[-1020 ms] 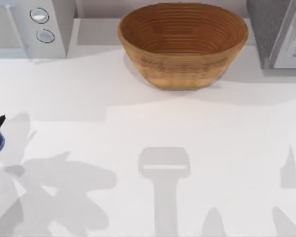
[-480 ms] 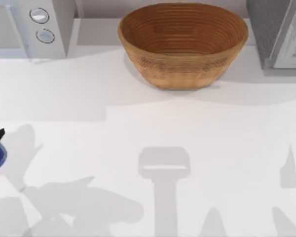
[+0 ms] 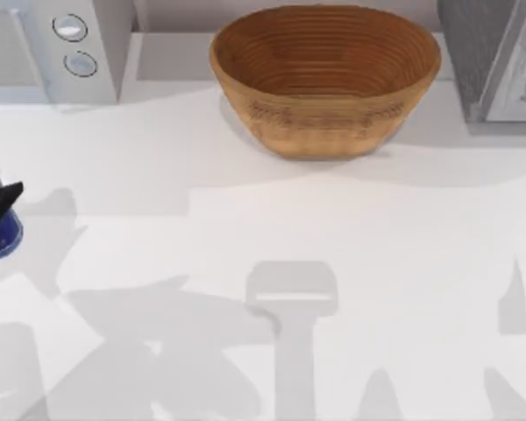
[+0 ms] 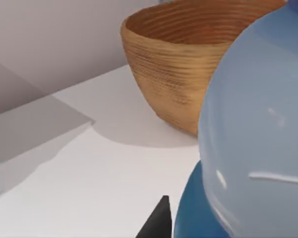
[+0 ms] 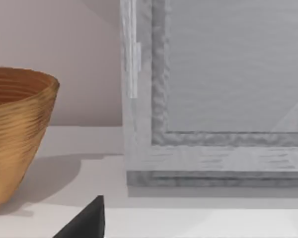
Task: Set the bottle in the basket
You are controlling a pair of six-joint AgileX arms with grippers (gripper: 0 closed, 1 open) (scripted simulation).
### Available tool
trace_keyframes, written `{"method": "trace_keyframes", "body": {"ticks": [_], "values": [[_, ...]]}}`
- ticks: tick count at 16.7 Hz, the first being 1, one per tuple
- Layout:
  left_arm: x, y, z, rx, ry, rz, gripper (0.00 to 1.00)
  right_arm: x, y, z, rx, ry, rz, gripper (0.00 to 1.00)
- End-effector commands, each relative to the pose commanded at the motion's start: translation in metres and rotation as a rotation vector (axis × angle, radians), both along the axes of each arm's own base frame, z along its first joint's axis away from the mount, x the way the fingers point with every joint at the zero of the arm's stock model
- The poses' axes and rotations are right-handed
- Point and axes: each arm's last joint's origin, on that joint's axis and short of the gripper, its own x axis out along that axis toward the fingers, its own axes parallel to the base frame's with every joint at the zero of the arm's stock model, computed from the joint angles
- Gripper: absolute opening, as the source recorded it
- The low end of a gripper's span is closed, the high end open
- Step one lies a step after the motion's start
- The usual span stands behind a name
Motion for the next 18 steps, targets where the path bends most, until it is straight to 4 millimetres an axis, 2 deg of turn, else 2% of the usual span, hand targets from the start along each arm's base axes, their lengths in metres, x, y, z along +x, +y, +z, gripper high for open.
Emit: {"method": "trace_keyframes", "body": {"ticks": [3,5,8,10,12,14,16,18], "values": [[0.056,-0.021,0.023,0.03,0.017,-0.019,0.0,0.0,0.0,0.0,0.0,0.0,0.0,1.0],[0.097,-0.049,0.041,0.048,0.02,-0.025,0.0,0.0,0.0,0.0,0.0,0.0,0.0,1.0],[0.151,-0.111,0.07,0.059,0.005,-0.017,0.0,0.0,0.0,0.0,0.0,0.0,0.0,1.0],[0.175,-0.16,0.088,0.05,-0.013,-0.006,0.0,0.0,0.0,0.0,0.0,0.0,0.0,1.0],[0.188,-0.208,0.105,0.029,-0.031,0.007,0.0,0.0,0.0,0.0,0.0,0.0,0.0,1.0],[0.191,-0.249,0.117,0.005,-0.04,0.019,0.0,0.0,0.0,0.0,0.0,0.0,0.0,1.0],[0.189,-0.278,0.124,-0.014,-0.043,0.026,0.0,0.0,0.0,0.0,0.0,0.0,0.0,1.0],[0.188,-0.288,0.126,-0.021,-0.042,0.028,0.0,0.0,0.0,0.0,0.0,0.0,0.0,1.0]]}}
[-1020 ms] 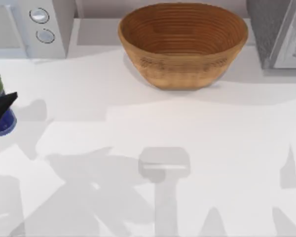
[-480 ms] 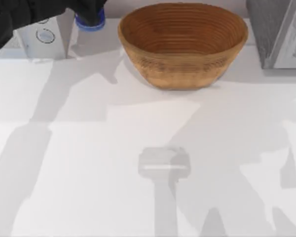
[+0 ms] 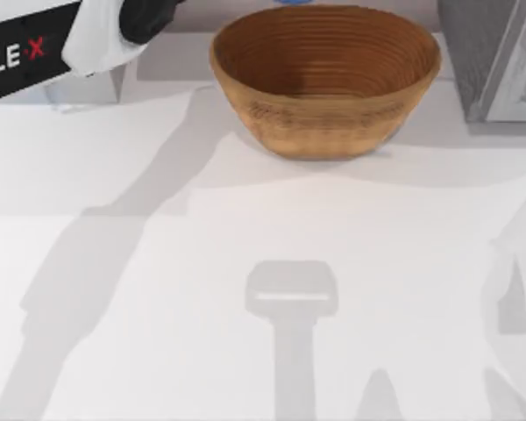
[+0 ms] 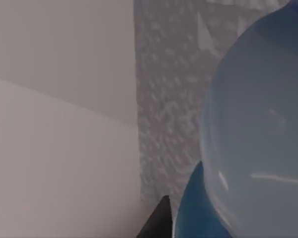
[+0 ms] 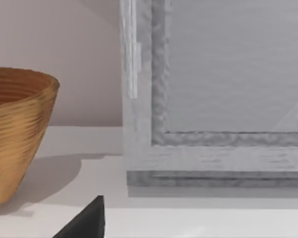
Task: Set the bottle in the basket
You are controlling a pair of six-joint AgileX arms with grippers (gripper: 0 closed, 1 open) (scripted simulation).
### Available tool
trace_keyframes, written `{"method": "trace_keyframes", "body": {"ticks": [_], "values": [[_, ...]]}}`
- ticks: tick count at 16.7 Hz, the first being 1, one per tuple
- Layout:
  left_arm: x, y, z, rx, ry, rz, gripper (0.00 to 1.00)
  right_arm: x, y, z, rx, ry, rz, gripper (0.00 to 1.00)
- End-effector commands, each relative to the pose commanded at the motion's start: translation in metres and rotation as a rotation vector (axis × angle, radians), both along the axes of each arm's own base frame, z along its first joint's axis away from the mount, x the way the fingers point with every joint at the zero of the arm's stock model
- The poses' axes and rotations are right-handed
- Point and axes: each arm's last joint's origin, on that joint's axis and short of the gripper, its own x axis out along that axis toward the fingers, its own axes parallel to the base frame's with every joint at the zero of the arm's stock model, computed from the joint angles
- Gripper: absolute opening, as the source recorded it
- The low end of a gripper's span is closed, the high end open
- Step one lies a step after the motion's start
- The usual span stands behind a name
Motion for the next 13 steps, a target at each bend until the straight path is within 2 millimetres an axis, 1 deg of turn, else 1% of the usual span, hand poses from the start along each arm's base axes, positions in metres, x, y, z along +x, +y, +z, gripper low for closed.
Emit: {"method": "trace_keyframes", "body": {"ticks": [4,6,9,11,13], "values": [[0.0,0.002,0.001,0.0,-0.005,0.0,0.0,0.0,0.0,0.0,0.0,0.0,0.0,1.0],[0.002,-0.002,-0.001,-0.002,-0.006,-0.003,0.0,0.0,0.0,0.0,0.0,0.0,0.0,1.0],[0.016,-0.014,-0.016,0.001,0.003,-0.001,0.0,0.0,0.0,0.0,0.0,0.0,0.0,1.0],[0.022,-0.021,-0.021,-0.001,-0.004,-0.001,0.0,0.0,0.0,0.0,0.0,0.0,0.0,1.0],[0.031,-0.03,-0.036,0.005,0.009,-0.002,0.0,0.0,0.0,0.0,0.0,0.0,0.0,1.0]]}}
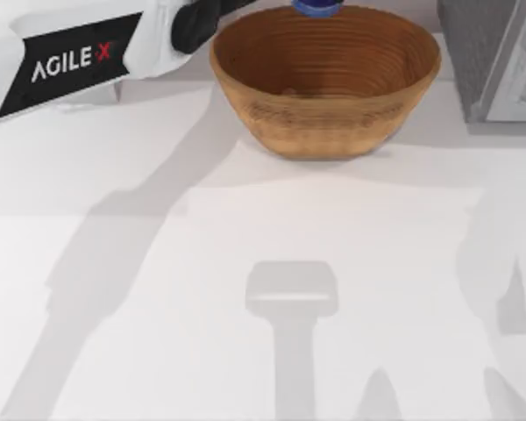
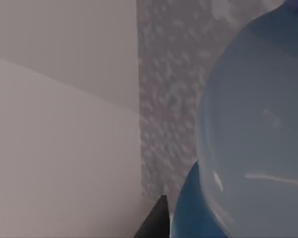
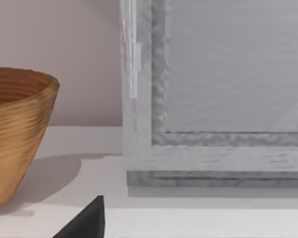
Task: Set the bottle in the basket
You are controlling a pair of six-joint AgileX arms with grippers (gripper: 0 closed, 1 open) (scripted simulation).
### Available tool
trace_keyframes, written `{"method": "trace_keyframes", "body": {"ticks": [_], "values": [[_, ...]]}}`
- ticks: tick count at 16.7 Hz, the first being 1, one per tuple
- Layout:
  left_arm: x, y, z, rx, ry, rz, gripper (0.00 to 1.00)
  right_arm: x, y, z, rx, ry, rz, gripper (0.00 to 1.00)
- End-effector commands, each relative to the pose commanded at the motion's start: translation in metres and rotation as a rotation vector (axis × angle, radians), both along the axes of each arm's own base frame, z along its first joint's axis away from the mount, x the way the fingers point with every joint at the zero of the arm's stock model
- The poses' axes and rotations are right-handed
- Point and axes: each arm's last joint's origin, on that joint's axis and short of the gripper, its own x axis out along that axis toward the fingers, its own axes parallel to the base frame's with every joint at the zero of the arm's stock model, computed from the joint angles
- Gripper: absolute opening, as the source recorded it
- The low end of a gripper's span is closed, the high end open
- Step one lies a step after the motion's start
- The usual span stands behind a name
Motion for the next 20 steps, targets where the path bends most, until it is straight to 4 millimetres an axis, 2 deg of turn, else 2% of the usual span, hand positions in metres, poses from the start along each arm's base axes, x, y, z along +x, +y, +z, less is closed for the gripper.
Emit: {"method": "trace_keyframes", "body": {"ticks": [2,6,19,20], "values": [[0.0048,-0.0063,-0.0042,-0.004,-0.008,0.001,0.0,0.0,0.0,0.0,0.0,0.0,0.0,1.0],[0.005,-0.0067,-0.0042,-0.005,-0.009,0.002,0.0,0.0,0.0,0.0,0.0,0.0,0.0,1.0],[0.005,-0.0067,-0.0042,-0.005,-0.009,0.002,0.98,0.0,0.0,0.0,0.0,0.0,0.0,1.0],[0.005,-0.0067,-0.0042,-0.005,-0.009,0.002,1.0,0.0,0.0,0.0,0.0,0.0,0.0,1.0]]}}
